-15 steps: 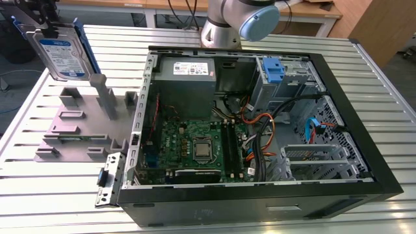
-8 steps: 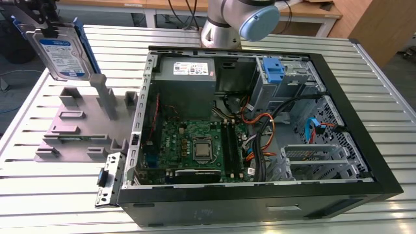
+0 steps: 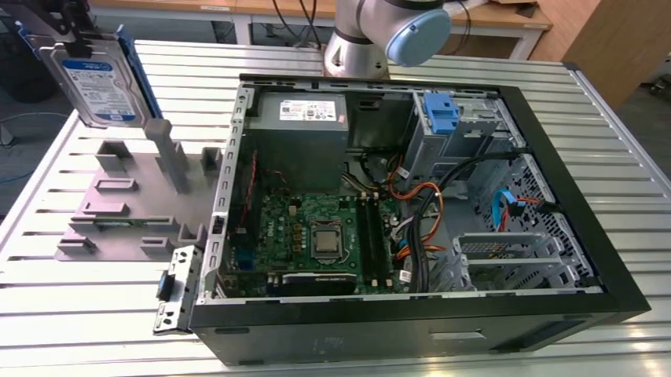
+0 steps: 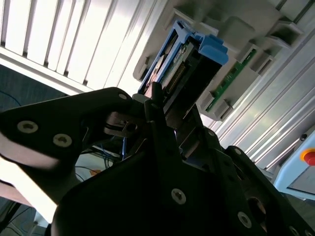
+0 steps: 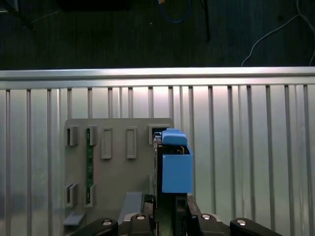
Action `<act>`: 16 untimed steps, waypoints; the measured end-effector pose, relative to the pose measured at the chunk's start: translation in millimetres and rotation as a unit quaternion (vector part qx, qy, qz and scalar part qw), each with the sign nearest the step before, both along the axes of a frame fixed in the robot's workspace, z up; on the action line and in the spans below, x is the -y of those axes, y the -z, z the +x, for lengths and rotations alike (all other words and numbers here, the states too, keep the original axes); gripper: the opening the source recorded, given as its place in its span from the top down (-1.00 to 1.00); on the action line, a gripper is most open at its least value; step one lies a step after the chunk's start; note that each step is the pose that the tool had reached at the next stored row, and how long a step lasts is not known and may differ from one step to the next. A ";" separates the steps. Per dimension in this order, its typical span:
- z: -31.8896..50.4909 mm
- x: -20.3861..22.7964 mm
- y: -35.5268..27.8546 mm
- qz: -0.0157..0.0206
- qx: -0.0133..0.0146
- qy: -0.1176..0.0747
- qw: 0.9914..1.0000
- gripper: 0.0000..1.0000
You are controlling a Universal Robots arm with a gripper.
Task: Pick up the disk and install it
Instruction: 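Pick up the disk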
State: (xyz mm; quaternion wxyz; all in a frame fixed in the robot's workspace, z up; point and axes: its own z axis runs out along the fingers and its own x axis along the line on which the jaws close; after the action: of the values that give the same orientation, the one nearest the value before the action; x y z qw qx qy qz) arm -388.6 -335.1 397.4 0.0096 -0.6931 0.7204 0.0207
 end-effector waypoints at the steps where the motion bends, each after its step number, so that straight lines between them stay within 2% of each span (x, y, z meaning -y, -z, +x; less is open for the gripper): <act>1: 0.0 0.0 -1.3 0.000 0.000 0.000 1.000 0.30; 3: 0.0 0.0 -4.2 0.000 0.000 0.000 1.000 0.30; 4: 0.0 0.0 -9.7 0.000 0.000 0.000 1.000 0.30; 7: 0.0 0.0 -13.6 0.000 0.000 0.000 1.000 0.30; 16: 0.0 0.0 -16.3 0.000 0.000 0.000 1.000 0.30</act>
State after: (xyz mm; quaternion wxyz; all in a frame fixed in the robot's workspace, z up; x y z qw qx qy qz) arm -388.6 -335.1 413.6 0.0095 -0.6931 0.7204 0.0207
